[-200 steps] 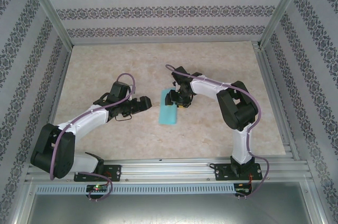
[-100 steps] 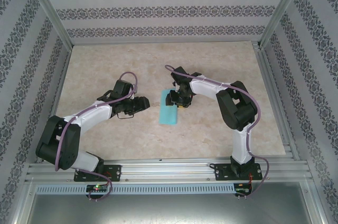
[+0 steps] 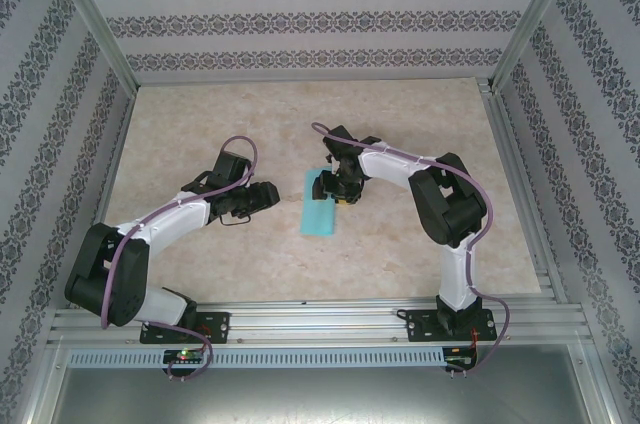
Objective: Fold a paper plane with a square sheet of paper (pick it up from the middle)
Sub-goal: Hold the square sheet of paper at the center of the table.
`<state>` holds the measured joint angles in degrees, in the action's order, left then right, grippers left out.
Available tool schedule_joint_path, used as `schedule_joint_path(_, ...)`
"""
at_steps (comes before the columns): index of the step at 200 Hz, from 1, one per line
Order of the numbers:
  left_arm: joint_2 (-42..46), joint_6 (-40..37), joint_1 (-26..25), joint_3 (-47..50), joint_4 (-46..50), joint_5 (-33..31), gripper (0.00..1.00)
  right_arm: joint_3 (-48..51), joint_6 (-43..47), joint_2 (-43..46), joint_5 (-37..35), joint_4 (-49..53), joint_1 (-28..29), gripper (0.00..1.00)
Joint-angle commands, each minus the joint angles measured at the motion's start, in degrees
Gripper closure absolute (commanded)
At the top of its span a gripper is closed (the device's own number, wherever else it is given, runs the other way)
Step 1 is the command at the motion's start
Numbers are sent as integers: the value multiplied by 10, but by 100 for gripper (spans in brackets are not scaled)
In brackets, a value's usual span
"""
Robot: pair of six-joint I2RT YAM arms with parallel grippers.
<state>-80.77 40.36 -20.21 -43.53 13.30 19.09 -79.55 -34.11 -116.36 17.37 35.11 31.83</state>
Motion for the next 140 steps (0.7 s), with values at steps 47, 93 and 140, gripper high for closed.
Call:
schedule_joint_path(47,3,-10,-6,-4,-10,33,39,-3,32,-55,-82,80,-5,40)
schedule_joint_path(93,-8,-9,-6,-9,-17,51,39,-2,18,-57,-78,76,-4,40)
schedule_joint_path(140,-48,2,-12,-36,-35,92,52,-2,16,-61,-84,79,-2,40)
